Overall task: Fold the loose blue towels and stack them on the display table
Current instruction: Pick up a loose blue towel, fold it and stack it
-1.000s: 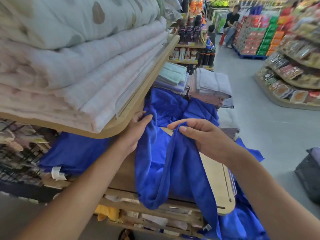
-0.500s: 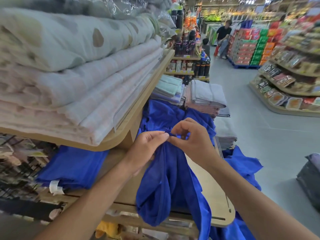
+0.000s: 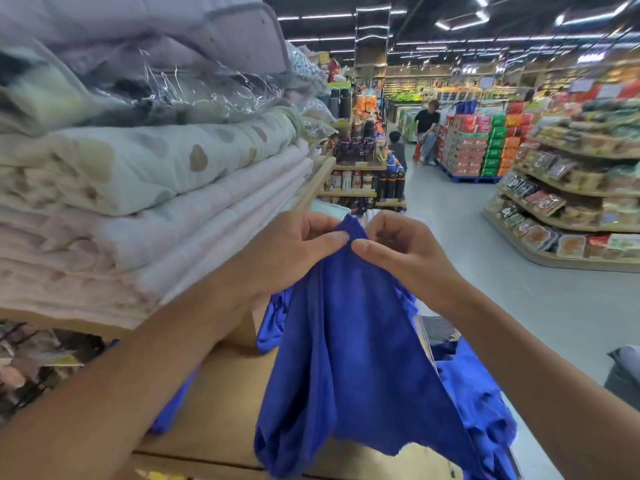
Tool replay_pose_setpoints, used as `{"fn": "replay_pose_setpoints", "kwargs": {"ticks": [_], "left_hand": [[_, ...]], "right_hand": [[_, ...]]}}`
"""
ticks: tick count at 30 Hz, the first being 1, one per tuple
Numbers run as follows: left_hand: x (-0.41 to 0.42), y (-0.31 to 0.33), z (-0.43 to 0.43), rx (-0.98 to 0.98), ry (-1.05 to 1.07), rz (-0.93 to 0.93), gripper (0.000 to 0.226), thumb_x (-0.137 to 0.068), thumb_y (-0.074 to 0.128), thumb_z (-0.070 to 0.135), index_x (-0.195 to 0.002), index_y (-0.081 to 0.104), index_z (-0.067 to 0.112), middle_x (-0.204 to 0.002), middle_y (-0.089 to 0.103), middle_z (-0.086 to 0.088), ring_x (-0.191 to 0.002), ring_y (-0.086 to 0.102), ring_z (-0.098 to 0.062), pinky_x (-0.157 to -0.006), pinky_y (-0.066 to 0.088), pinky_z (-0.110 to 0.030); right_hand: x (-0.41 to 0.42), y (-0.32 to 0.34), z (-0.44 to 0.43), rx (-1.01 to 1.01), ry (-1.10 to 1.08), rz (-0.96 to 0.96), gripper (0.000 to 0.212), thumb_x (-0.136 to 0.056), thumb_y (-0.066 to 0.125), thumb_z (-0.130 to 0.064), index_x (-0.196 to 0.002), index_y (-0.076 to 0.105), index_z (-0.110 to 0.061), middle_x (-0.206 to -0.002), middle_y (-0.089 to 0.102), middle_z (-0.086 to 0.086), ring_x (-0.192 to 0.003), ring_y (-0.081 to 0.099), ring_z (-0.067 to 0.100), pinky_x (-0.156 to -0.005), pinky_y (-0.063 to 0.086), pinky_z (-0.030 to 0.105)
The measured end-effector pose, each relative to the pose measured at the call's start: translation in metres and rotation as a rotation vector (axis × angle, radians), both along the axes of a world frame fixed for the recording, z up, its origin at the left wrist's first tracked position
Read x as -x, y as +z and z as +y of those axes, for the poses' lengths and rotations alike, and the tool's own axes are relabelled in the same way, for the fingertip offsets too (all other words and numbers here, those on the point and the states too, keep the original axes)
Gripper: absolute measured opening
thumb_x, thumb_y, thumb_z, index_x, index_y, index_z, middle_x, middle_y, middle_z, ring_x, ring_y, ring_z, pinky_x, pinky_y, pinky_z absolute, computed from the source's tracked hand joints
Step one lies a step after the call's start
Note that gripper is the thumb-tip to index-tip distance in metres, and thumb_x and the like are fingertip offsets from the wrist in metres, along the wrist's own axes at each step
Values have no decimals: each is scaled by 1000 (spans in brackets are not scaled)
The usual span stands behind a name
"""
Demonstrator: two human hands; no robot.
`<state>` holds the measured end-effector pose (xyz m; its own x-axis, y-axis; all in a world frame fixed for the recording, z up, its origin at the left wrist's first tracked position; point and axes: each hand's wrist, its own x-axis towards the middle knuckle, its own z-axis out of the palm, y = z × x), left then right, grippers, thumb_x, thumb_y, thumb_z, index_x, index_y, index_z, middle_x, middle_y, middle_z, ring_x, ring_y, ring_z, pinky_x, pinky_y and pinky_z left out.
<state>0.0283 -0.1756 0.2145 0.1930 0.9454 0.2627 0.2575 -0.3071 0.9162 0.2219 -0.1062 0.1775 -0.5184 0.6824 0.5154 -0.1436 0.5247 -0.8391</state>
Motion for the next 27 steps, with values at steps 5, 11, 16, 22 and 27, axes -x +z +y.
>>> {"fn": "replay_pose_setpoints", "kwargs": {"ticks": [5,11,16,22,27], "left_hand": [[-12,44,9,-39,34,71,18,-103,58,22,-105,76,23,-96,79,5,-85,75,-6,-62,52,-13],[-17,87,11,-152,48,141,19,-104,57,21,-107,74,15,-92,79,-1,-76,74,-8,-58,52,-15],[-5,110,17,-228,125,82,14,-102,60,20,-99,73,21,-82,77,8,-70,71,-2,-53,50,-13],[12,132,35,-288,224,73,15,-102,61,26,-98,76,24,-88,77,10,-76,72,-2,-56,52,-16],[16,141,49,-306,296,90,18,-101,61,32,-91,76,27,-85,76,13,-73,70,-1,-59,53,-20]], "right_hand": [[-8,35,0,58,83,122,37,-80,78,-24,-84,54,4,-82,58,17,-73,56,25,-63,49,28],[-17,71,-4,67,87,50,15,-86,73,-17,-82,63,-5,-87,63,16,-81,61,25,-75,50,33],[-23,80,-9,-27,4,-182,55,-81,76,-31,-85,53,19,-84,53,40,-82,52,30,-79,40,46],[-41,69,-9,-27,-75,-437,36,-80,78,-35,-79,65,-2,-81,65,13,-78,62,21,-72,45,34],[-67,59,-5,-23,-130,-521,28,-90,78,-22,-76,64,-3,-79,59,18,-76,60,22,-71,44,37]]}}
